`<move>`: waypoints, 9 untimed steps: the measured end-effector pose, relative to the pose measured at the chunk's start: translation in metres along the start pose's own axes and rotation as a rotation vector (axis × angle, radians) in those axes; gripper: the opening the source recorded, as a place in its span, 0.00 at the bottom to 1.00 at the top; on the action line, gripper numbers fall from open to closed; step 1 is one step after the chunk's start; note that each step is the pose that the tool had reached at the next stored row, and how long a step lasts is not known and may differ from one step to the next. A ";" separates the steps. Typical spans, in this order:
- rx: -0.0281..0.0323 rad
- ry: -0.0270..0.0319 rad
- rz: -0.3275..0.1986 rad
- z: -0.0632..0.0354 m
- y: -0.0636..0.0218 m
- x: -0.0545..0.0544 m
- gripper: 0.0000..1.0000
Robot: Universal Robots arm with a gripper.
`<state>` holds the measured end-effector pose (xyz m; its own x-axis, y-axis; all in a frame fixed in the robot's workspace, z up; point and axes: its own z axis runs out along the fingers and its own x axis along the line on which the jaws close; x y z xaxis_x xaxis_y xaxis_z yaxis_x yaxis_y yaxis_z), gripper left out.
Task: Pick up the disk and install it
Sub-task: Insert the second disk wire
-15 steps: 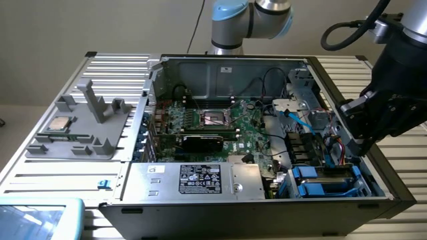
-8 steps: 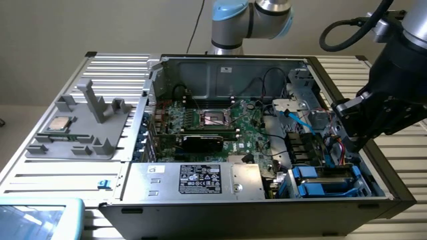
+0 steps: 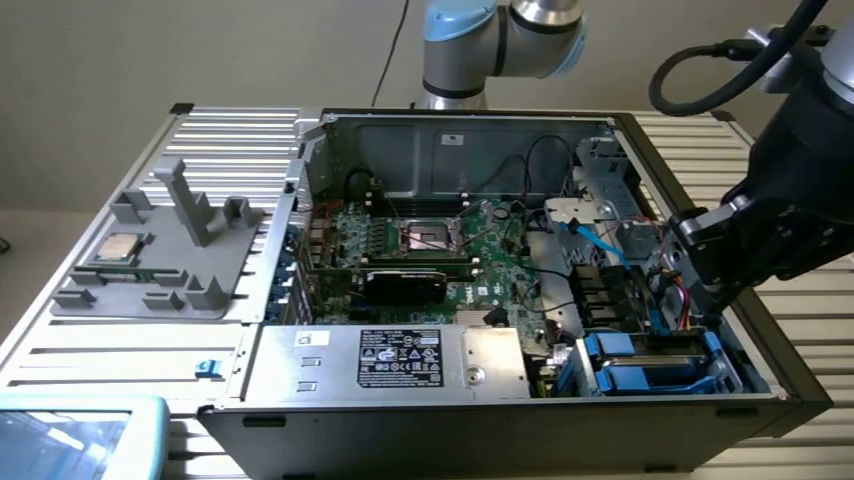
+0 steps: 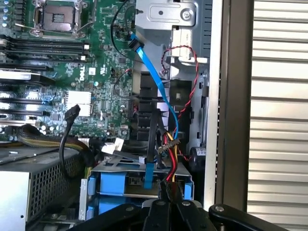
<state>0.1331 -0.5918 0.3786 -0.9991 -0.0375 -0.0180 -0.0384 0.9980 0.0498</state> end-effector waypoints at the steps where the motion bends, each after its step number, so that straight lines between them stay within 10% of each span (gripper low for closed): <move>1: -0.0097 -0.0004 0.000 0.0000 -0.0023 0.000 0.11; 4: -0.0344 -0.0014 0.000 0.0014 -0.0043 0.006 0.11; 9: -0.0538 -0.0022 0.002 0.0043 -0.0100 0.011 0.11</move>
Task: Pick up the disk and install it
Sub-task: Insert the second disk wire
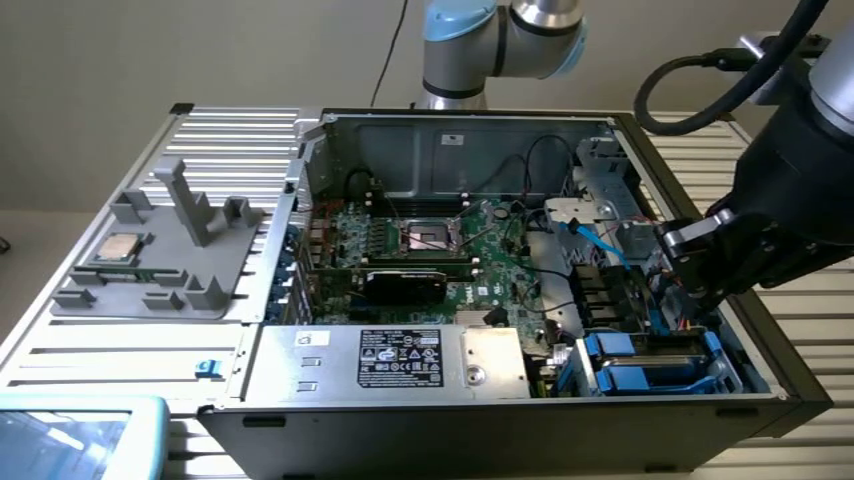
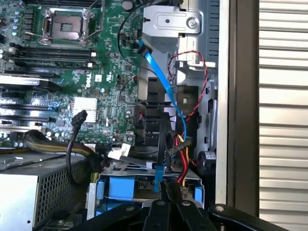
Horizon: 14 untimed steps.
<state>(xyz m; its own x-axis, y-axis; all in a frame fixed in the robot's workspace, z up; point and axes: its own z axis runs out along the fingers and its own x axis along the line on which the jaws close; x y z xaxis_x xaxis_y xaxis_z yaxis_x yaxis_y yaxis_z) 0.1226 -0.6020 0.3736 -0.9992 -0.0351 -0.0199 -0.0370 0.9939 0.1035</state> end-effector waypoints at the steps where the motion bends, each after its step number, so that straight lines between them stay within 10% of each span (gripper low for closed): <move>1: -0.0005 -0.0001 0.002 0.0010 -0.0025 0.000 0.11; 14: 0.0002 -0.0033 0.032 0.0171 -0.0099 0.005 0.11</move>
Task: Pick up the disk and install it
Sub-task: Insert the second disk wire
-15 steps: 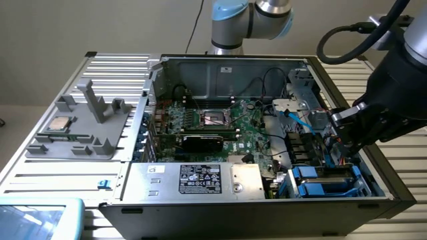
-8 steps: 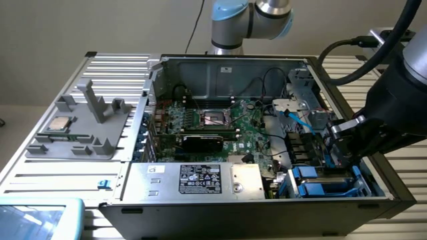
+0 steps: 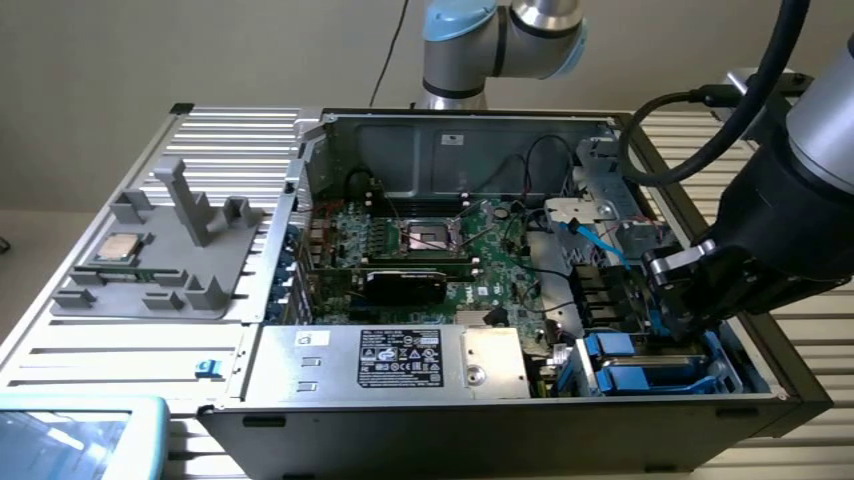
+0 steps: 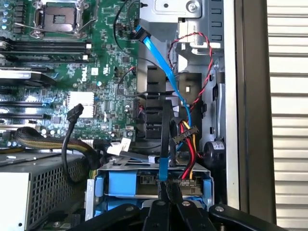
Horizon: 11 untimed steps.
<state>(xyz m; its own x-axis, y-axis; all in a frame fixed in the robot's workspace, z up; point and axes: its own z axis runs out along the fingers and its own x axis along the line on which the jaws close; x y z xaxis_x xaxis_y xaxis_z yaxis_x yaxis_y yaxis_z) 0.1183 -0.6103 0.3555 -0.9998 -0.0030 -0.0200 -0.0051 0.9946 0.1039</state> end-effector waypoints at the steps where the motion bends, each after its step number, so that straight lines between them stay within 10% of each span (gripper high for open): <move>1: -0.0002 0.0000 0.000 0.0011 -0.0001 0.000 0.11; 11: 0.0005 0.0000 0.000 0.0091 0.0012 0.000 0.11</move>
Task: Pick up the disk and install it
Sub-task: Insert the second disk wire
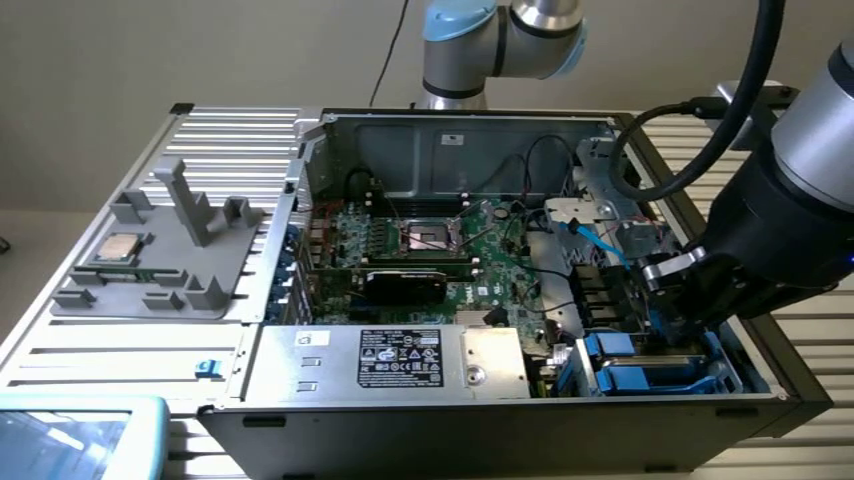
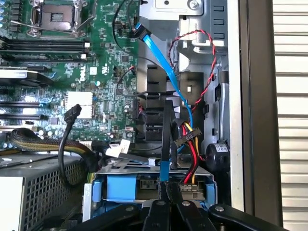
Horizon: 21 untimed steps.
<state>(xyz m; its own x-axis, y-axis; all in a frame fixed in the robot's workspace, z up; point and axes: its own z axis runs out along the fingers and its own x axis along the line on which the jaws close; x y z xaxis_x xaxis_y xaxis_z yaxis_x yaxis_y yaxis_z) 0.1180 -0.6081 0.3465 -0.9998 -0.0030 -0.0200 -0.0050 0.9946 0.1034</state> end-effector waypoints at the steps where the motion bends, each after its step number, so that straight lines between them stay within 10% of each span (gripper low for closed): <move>1: -0.0001 0.0000 0.000 0.0007 -0.0001 0.000 0.11; 13: -0.0082 0.0008 0.000 0.0107 -0.0011 0.000 0.11; 21: -0.0081 0.0156 0.002 -0.0089 0.0000 -0.006 0.11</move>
<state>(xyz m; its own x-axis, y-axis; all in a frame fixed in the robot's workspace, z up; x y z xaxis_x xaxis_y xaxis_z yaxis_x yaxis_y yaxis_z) 0.1234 -0.6090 0.3555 -1.0000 -0.0028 -0.0042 -0.0033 0.9938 0.1115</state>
